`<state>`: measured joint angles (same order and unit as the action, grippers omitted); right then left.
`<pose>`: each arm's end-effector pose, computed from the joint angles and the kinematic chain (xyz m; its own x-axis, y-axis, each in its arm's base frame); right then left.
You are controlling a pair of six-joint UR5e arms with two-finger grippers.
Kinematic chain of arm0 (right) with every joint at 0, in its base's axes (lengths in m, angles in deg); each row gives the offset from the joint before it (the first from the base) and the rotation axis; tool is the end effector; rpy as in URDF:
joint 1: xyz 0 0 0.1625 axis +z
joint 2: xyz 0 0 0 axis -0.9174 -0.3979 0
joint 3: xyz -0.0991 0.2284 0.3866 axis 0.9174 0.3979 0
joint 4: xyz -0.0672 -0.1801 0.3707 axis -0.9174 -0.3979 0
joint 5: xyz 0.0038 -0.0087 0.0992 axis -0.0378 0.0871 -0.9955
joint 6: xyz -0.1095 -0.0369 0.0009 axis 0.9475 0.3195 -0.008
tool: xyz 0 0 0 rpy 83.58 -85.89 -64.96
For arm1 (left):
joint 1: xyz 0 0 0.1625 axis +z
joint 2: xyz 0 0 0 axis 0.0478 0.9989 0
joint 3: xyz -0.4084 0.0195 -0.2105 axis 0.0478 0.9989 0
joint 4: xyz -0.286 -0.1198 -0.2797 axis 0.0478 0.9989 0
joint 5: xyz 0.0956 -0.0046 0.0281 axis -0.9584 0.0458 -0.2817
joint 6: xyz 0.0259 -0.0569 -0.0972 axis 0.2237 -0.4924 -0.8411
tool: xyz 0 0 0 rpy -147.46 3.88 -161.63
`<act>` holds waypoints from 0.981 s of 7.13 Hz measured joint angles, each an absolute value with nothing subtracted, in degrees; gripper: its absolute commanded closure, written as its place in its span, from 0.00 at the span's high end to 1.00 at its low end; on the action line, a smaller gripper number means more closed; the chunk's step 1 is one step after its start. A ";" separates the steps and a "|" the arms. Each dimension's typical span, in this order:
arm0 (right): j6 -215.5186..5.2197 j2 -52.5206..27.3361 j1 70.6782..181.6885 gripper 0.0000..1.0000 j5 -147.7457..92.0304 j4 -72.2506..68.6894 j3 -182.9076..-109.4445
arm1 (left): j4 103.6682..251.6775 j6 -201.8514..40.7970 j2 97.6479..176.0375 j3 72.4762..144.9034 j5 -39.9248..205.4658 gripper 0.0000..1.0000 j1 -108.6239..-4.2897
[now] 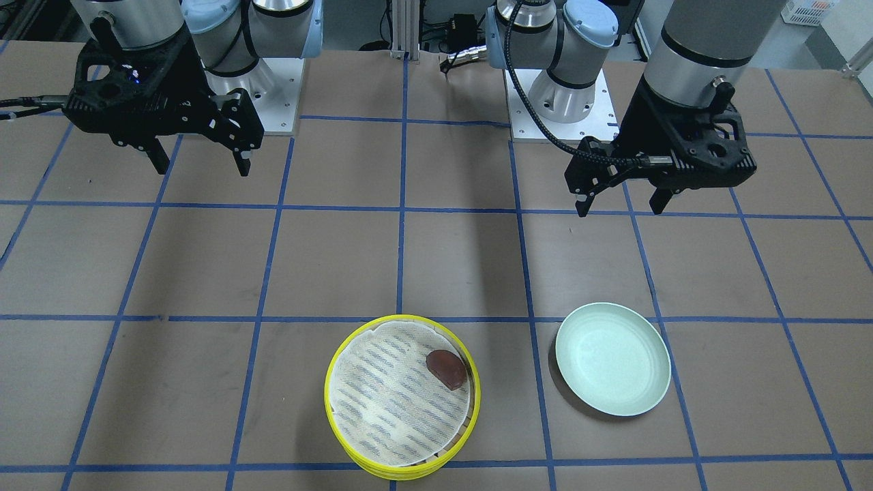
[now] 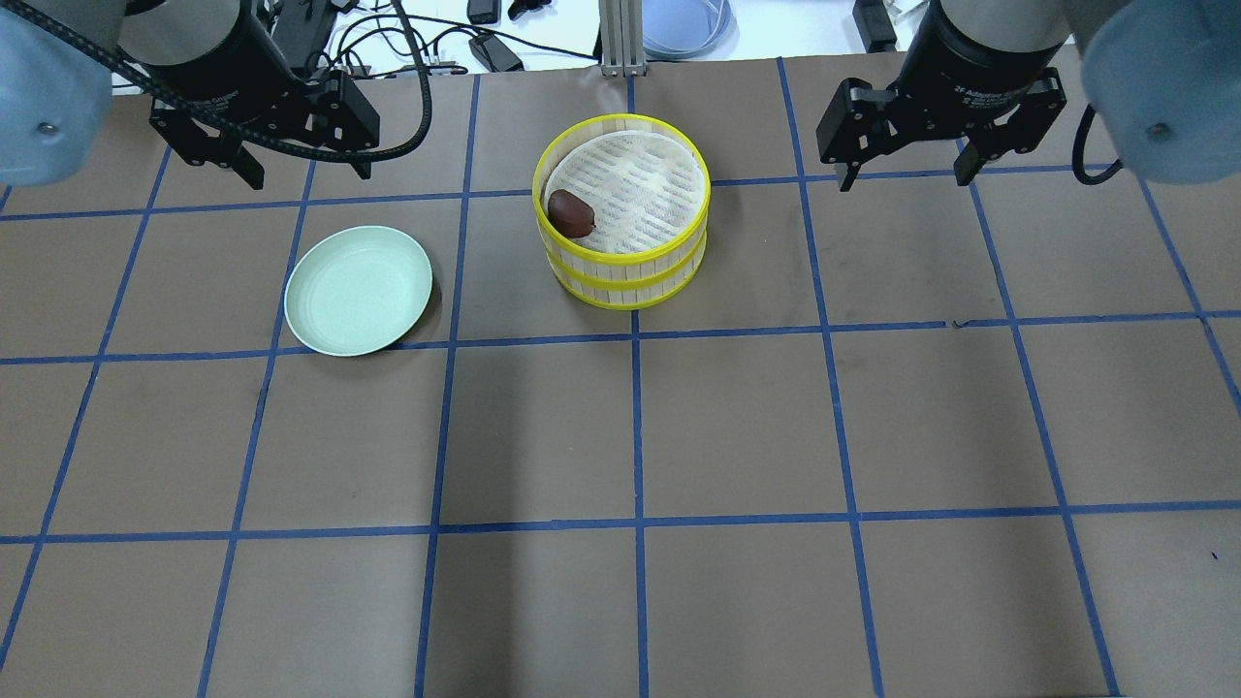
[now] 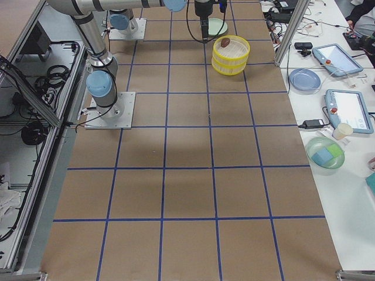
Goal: Stack buns with steamer
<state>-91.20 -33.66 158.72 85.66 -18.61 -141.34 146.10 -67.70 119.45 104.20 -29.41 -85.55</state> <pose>0.1511 -0.4947 0.5379 -1.0000 0.0073 0.0037 0.0068 0.9938 -0.1114 -0.1163 -0.5295 0.5279 -0.9979 -0.0640 -0.0074 -0.0628 0.9913 -0.1155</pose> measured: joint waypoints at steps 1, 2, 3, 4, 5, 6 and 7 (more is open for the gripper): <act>-91.20 -33.76 158.66 1.00 85.65 -18.55 -141.29 | 147.07 -67.66 118.87 104.30 -29.48 1.00 -85.27; -91.20 -33.81 158.64 1.00 85.47 -18.48 -141.29 | 147.51 -67.65 118.47 104.43 -29.55 1.00 -84.75; -91.20 -33.83 158.64 1.00 85.22 -18.30 -141.30 | 147.84 -67.64 117.98 104.57 -29.58 1.00 -84.15; -91.17 -33.76 158.65 1.00 85.05 -18.15 -141.32 | 148.23 -67.64 117.39 104.74 -29.61 1.00 -83.76; -91.16 -33.56 158.66 1.00 85.07 -18.02 -141.33 | 148.50 -67.64 116.98 104.87 -29.59 1.00 -83.58; -91.16 -33.41 158.66 1.00 85.32 -17.92 -141.36 | 148.59 -67.62 116.81 104.95 -29.52 1.00 -83.41; -91.13 -33.32 158.66 1.00 85.69 -17.91 -141.39 | 148.59 -67.60 116.76 105.00 -29.62 1.00 -83.21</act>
